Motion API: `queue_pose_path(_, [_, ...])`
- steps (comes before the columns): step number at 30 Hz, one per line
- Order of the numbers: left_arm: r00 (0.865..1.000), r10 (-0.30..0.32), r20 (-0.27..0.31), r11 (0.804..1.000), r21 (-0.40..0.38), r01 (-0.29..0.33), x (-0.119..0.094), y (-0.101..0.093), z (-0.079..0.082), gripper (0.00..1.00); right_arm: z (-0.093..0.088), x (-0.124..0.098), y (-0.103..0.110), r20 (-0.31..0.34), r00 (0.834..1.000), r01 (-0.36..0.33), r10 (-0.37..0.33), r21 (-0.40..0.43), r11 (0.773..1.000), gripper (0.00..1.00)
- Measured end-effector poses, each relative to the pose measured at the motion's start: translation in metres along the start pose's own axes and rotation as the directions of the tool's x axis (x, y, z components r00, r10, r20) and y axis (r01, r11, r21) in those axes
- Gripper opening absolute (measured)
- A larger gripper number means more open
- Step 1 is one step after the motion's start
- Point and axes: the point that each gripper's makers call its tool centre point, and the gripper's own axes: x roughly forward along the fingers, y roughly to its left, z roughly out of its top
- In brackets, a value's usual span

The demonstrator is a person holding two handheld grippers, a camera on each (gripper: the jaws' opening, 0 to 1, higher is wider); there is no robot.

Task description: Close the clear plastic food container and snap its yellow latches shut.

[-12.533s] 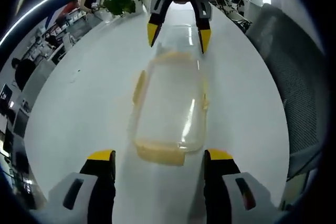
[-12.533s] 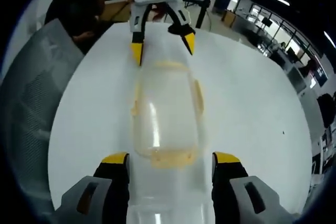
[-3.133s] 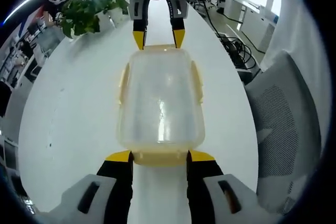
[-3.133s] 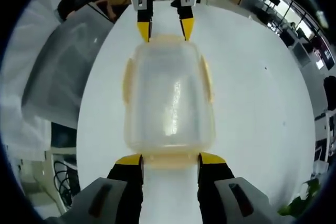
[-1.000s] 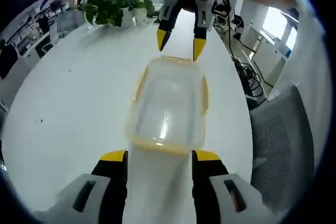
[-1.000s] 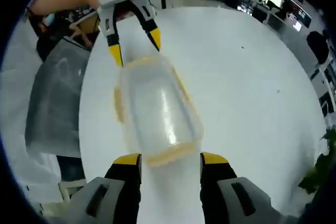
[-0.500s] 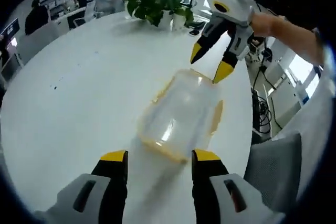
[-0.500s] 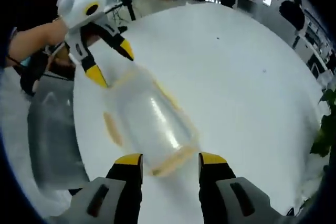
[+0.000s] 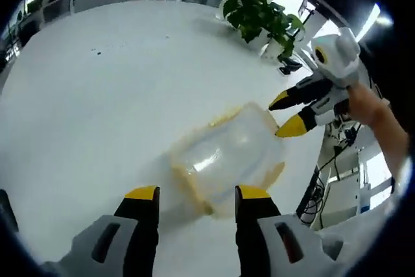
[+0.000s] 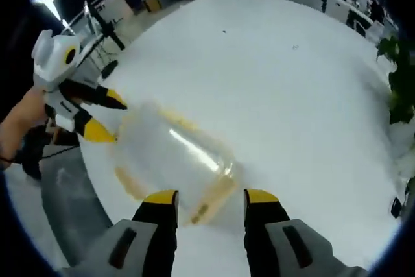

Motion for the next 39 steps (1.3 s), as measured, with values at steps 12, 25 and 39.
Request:
queue_pose_path(12, [1.000, -0.021, -0.016, 0.996, -0.091, 0.019, 0.012, -0.013, -0.005, 0.33, -0.003, 0.008, 0.006, 0.026, 0.996, -0.087, 0.084, 0.167, 0.982, 0.35])
queue_pose_path(25, [0.994, -0.037, -0.103, 0.999, -0.014, 0.035, 0.017, -0.015, -0.005, 0.26, 0.000, 0.010, 0.015, -0.008, 0.998, -0.052, 0.054, 0.150, 0.987, 0.30])
queue_pose_path(39, [0.998, -0.037, -0.047, 0.999, -0.037, 0.036, 0.010, -0.003, -0.002, 0.31, -0.006, 0.011, 0.022, 0.095, 0.994, -0.071, 0.051, 0.230, 0.971, 0.34])
